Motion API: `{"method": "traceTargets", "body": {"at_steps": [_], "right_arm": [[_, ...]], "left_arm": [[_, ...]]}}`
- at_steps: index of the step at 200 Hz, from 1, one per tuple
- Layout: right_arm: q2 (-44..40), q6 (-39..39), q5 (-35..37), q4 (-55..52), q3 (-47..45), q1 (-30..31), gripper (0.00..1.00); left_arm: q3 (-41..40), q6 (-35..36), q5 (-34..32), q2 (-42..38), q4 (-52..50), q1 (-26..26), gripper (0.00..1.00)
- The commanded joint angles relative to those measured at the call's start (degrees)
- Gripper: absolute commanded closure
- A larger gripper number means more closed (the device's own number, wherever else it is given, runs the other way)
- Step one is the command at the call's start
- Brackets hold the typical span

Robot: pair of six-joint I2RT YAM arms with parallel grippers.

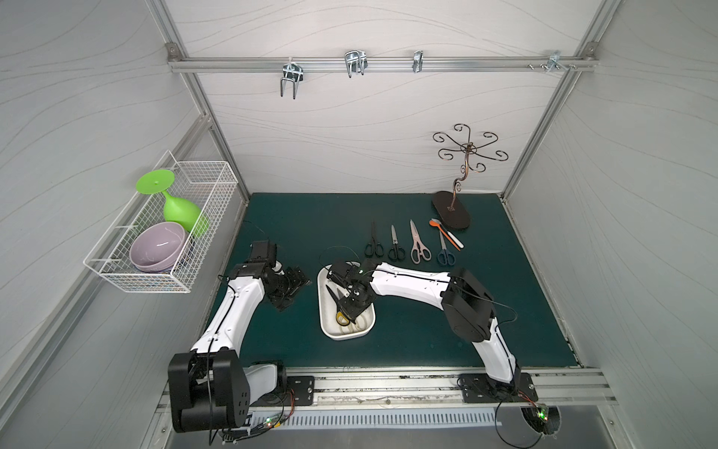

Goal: Take the scissors out of the storage box
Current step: Pick up the scissors from the storage box.

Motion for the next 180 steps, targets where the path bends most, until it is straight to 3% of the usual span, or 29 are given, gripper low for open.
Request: {"method": "traceTargets", "body": {"at_steps": [1,180], "right_arm": [[-3.3,-0.6,-0.6,-1.5,-0.3,-0.2,1.0],[-13.7,0.6,-2.5,-3.6,-3.3,-3.6,1.0]], "left_arm": [[2.8,-0.1,0.9,-0.2,-0.7,0.3,0.17],[5.6,-1.1,1.9,0.4,-0.6,1.1,0.17]]}}
